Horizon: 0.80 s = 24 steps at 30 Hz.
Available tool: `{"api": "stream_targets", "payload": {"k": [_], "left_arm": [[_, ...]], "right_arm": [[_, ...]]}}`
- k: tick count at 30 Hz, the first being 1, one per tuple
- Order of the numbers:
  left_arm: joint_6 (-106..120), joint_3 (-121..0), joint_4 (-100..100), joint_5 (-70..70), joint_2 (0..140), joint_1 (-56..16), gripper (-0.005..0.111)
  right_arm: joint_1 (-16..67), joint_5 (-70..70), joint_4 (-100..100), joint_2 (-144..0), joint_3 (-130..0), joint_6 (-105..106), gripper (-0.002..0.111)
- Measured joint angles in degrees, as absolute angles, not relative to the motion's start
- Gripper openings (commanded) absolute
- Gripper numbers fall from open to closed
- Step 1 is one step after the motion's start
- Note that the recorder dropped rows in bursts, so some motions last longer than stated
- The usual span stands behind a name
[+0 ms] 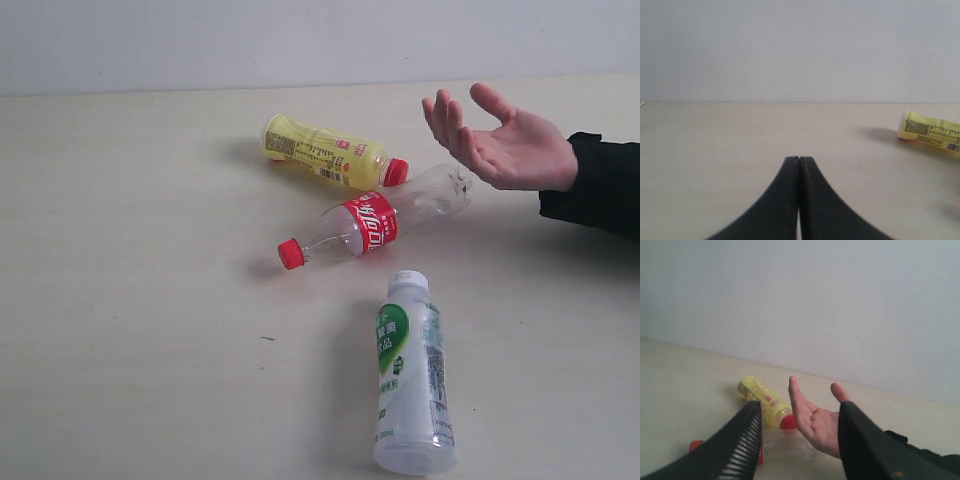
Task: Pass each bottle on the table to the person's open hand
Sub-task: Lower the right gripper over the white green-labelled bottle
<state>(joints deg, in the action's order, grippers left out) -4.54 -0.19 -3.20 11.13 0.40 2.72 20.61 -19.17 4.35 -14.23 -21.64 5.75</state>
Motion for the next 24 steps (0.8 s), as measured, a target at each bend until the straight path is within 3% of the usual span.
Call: {"api": "stream_targets", "payload": {"k": [5, 8, 12, 15, 24], "left_arm": [[-4.5, -0.2, -3.2, 11.1, 0.4, 2.7, 0.0], [-4.5, -0.2, -3.2, 11.1, 0.4, 2.7, 0.0], [-4.5, -0.2, -3.2, 11.1, 0.4, 2.7, 0.0], [-4.5, -0.2, -3.2, 11.1, 0.4, 2.7, 0.0], [-4.5, -0.2, -3.2, 11.1, 0.4, 2.7, 0.0]], "right_arm": [[20.6, -24.1, 4.2, -28.0, -25.7, 1.9, 0.05], [20.6, -31.5, 7.0, -39.4, -31.1, 1.1, 0.063], [20.6, -33.3, 18.6, -51.0, -33.8, 1.9, 0.064], [20.6, -33.5, 28.1, -56.3, -33.9, 6.8, 0.078], [20.6, -41.8, 32.9, -68.8, -34.0, 13.0, 0.079]]}}
